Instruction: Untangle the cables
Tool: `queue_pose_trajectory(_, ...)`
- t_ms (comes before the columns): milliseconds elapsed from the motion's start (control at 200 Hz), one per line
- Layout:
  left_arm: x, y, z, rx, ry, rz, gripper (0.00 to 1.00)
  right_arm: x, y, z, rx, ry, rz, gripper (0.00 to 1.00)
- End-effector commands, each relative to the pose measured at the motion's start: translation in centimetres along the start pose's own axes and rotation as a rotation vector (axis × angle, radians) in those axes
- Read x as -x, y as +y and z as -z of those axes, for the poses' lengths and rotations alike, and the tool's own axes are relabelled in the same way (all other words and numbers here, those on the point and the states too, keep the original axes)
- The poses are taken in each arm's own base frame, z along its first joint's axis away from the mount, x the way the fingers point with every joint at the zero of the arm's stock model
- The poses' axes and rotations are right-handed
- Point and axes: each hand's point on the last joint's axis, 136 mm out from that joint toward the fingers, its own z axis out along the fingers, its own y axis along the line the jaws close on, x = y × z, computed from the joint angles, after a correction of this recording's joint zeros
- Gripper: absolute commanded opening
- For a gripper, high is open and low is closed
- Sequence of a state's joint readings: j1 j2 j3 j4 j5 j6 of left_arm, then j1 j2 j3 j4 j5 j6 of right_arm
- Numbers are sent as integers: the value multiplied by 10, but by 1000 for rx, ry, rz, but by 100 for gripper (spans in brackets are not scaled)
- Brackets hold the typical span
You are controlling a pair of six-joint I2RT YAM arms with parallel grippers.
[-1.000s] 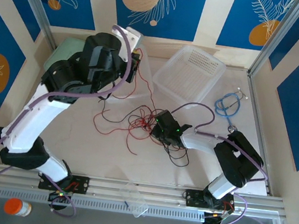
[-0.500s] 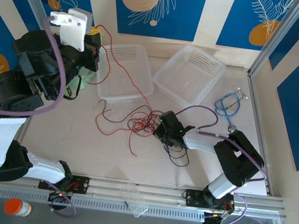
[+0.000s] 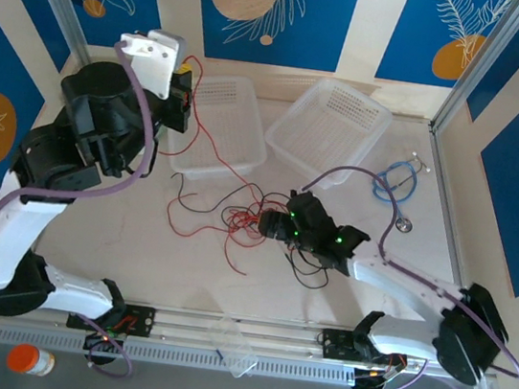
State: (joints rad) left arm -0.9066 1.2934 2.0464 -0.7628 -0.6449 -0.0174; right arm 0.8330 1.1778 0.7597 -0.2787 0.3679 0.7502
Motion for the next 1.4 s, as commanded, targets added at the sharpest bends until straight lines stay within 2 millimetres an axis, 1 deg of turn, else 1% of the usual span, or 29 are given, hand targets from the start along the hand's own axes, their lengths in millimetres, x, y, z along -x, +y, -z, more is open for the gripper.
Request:
queue_pose_trajectory(0, 8, -5, 2, -26, -27, 31, 0, 10, -7, 14, -57, -33, 257, 91)
queue_pose_trajectory(75, 9, -5, 2, -29, -30, 33, 0, 18, -8, 13, -76, -41, 342, 94)
queue_pose_trajectory(195, 12, -3, 3, -23, -39, 35, 0, 24, -13, 6, -133, -35, 455, 95)
queue_pose_trajectory(235, 13, -3, 4, -22, -43, 36, 0, 25, -11, 3, -134, -36, 478, 95)
queue_pose_trajectory(290, 13, -2, 4, -21, -43, 35, 0, 26, -8, -1, -121, -36, 491, 95)
queue_pose_trajectory(395, 13, -3, 3, -21, -42, 34, 0, 34, 0, -6, -103, -72, 477, 93)
queue_pose_trajectory(570, 11, -3, 4, -26, -34, 36, 0, 54, 13, -18, -89, -149, 463, 89)
queue_pose_trajectory(620, 11, -3, 5, -26, -34, 36, 0, 61, 14, -21, -101, -159, 457, 84)
queue_pose_trajectory(655, 11, -2, 6, -25, -34, 36, 0, 65, 14, -24, -111, -161, 454, 76)
queue_pose_trajectory(680, 11, -1, 6, -23, -35, 36, 0, 68, 14, -25, -120, -161, 450, 69)
queue_pose_trajectory(755, 11, 2, 9, -18, -34, 35, 0, 76, 12, -23, -151, -165, 440, 43)
queue_pose_trajectory(815, 9, 4, 9, -9, -30, 31, 0, 79, 12, -16, -164, -168, 432, 29)
queue_pose_trajectory(870, 7, 6, 10, 2, -26, 25, 0, 84, 13, -5, -164, -180, 414, 11)
queue_pose_trajectory(925, 4, 6, 10, 6, -20, 22, 0, 90, 16, 10, -155, -195, 398, 0)
queue_pose_trajectory(990, -4, 4, 7, 3, -1, 14, 0, 99, 24, 30, -131, -218, 383, 0)
queue_pose_trajectory(1050, -16, -2, 3, -15, 24, 7, 0, 110, 33, 51, -93, -250, 368, 0)
queue_pose_trajectory(1155, -43, -24, -7, -93, 80, -11, 0, 129, 52, 86, -4, -290, 330, 0)
queue_pose_trajectory(1261, -76, -59, -18, -238, 135, -10, 0, 141, 63, 107, 74, -280, 278, 0)
queue_pose_trajectory(1396, -118, -110, -30, -436, 194, 17, 0, 144, 77, 115, 170, -231, 210, 0)
